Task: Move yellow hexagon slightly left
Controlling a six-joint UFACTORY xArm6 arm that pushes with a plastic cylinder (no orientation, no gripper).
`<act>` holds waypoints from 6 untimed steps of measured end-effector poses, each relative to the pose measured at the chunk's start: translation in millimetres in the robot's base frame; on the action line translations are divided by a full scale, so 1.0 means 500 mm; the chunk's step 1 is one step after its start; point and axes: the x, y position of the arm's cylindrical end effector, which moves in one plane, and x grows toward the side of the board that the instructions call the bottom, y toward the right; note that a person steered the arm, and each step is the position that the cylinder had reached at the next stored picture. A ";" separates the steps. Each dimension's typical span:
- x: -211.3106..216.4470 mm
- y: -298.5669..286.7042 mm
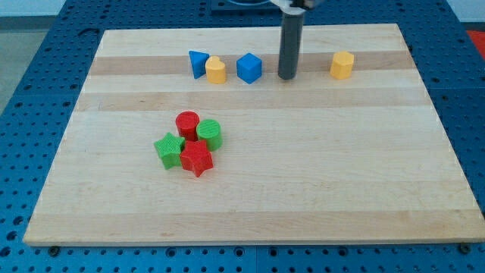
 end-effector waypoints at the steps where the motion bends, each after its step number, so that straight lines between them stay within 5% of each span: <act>1: -0.044 -0.061; 3: -0.078 -0.142; 5: -0.048 0.071; 6: 0.006 0.064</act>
